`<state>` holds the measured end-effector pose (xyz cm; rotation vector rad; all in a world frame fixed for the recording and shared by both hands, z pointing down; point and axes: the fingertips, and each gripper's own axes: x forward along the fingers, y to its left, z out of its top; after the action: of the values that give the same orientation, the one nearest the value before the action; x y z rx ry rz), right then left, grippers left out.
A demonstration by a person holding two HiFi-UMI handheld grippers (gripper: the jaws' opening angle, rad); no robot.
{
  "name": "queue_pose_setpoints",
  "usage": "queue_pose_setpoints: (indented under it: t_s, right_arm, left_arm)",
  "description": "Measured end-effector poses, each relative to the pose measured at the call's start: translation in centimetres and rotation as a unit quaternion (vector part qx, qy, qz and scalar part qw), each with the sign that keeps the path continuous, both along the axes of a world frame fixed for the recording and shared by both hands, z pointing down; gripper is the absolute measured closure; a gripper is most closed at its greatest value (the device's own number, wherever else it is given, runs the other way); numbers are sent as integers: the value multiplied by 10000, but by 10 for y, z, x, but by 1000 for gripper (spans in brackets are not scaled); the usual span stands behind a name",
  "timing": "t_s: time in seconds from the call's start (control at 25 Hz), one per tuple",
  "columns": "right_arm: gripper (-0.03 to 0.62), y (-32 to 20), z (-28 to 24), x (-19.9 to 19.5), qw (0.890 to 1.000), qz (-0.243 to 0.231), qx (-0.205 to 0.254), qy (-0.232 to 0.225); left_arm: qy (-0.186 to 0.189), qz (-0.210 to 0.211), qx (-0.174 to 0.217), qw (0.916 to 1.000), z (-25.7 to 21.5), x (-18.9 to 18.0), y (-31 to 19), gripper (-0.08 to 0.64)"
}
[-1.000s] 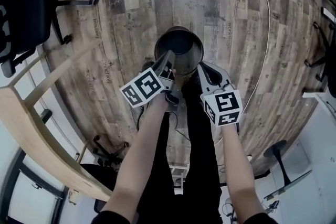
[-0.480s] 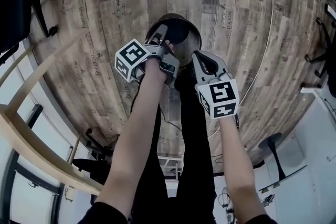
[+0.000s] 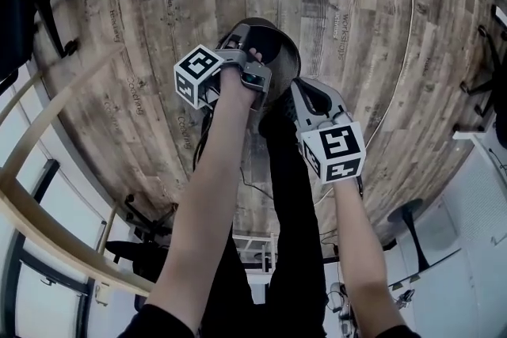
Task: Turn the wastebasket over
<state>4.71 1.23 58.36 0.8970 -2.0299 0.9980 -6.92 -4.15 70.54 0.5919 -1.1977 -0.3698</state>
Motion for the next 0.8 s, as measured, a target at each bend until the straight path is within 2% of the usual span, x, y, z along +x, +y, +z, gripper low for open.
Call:
queue_pose_setpoints:
  t_s: [0.16,0.36,0.8]
  right_arm:
    - [560,-4,7,-4,9999,-122,2,-6]
    - [560,-9,12,2,9997,-235,1,-10]
    - [560,-2,19,10,9992,-408,-32,-27]
  left_arm:
    - [-17,-105,-324,9994,15,-1,3,406]
    - [-72,-303,-406,9987,26,-7,5,394]
    - [95,-655,-550,9963,49,-7,-1,394]
